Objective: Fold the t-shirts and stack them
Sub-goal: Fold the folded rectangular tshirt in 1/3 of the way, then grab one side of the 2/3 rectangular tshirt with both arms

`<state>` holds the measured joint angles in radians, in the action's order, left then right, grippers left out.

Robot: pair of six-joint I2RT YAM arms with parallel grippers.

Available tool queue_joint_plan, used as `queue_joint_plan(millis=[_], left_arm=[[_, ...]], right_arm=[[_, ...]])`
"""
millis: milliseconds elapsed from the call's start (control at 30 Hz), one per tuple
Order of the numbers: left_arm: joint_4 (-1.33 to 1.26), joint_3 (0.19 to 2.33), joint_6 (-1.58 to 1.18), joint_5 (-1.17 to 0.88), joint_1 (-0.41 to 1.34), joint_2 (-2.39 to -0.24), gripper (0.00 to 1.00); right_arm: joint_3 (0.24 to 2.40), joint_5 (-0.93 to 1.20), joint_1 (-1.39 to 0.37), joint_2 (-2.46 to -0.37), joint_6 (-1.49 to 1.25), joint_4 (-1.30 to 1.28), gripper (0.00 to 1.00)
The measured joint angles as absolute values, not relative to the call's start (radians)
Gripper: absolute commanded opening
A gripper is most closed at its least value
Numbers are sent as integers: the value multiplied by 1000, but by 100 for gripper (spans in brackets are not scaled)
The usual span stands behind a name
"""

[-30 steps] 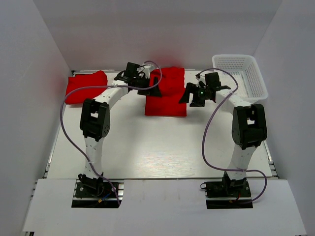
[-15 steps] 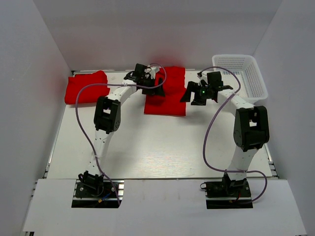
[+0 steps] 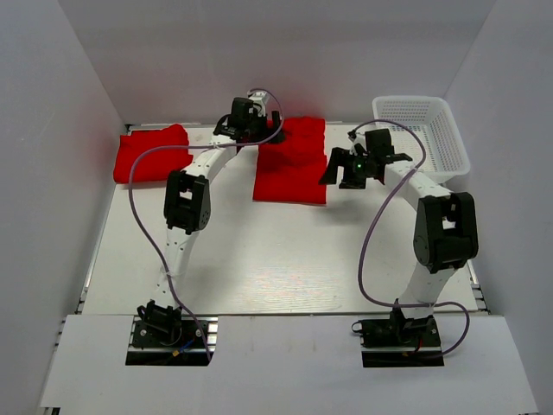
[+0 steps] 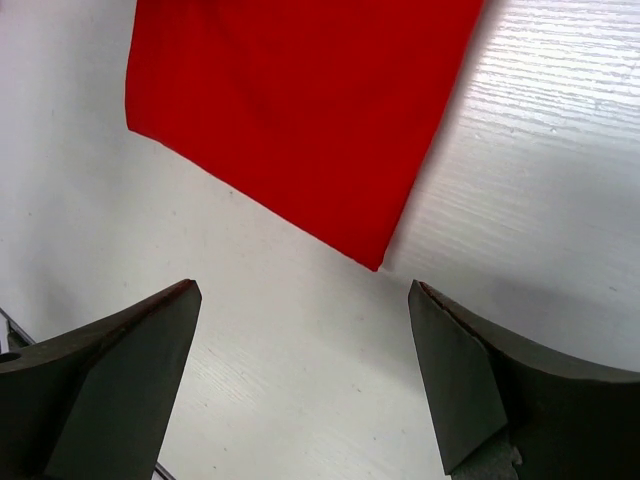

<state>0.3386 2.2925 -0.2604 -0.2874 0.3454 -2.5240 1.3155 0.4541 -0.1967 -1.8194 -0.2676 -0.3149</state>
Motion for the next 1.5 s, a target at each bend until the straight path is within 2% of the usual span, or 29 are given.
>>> queue_joint_plan(millis=[233,467,600,800,1200,1333,1467,1500], left_arm=[[376,2027,-245,-264,331,-2390,100],[367,1581,-237,-234,336,-1979,100],[348,1482,-238,-233,338,-1843,100],[340,1422,-238,-235,341,-1860,100],[346,1399,-238,-311,347,-2023,100],[333,1380,-244,-330,349,-2027,93],[302,1361,-247,-350,352,-2027,80],[295,1356,-249,-354,353,-2027,71]], right_arm=[[1243,414,-198,-1717,-273,-308,90],[1154,390,-213,-1697,-331,-288,90],[1154,388,-226,-1714,-353,-258,90],[1154,406,-234,-1803,-390,-212,90],[1193,465,-235,-1930,-437,-152,90],[1195,485,-236,-1940,-443,-130,90],[1195,498,-236,-1948,-451,-109,90],[1195,501,-236,-1951,-454,-101,90]])
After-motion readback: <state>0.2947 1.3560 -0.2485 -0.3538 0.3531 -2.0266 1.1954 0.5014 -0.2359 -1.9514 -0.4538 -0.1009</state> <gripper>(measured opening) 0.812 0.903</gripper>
